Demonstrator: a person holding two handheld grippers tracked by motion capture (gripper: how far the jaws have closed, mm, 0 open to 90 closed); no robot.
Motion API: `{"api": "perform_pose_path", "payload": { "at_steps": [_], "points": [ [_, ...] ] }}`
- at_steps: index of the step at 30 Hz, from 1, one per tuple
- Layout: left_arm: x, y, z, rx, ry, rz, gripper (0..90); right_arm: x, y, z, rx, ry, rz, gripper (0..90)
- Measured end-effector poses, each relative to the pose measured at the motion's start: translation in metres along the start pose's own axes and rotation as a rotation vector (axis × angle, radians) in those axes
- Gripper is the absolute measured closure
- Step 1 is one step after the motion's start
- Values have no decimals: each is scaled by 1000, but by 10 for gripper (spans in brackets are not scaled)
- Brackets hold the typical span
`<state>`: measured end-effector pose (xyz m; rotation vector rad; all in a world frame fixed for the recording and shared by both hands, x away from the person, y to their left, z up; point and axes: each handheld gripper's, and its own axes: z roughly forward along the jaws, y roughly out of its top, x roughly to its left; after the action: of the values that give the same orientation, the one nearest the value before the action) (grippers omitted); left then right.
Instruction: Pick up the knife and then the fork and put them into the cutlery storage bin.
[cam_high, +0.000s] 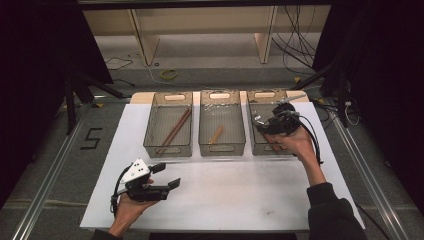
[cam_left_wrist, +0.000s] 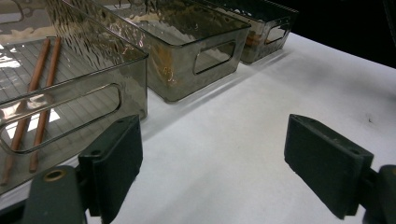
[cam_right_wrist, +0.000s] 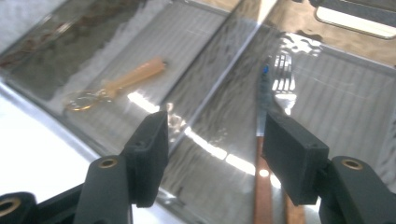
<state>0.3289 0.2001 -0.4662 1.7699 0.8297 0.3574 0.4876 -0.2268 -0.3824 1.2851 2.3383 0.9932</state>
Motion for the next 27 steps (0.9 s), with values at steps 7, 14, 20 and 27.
{"api": "perform_pose_path", "payload": {
  "at_steps": [7,14,20,27],
  "points": [
    [0,0,0,4,3,0,189,16,-12,-6,-35,19,-22,388],
    [1,-1,0,2,4,-8,189,24,-21,-12,-83,40,-12,360],
    [1,-1,0,3,8,-11,188,31,-29,-15,-122,67,-5,349],
    [1,-1,-1,1,6,-17,188,40,-41,-21,-160,99,-2,319]
  ]
}}
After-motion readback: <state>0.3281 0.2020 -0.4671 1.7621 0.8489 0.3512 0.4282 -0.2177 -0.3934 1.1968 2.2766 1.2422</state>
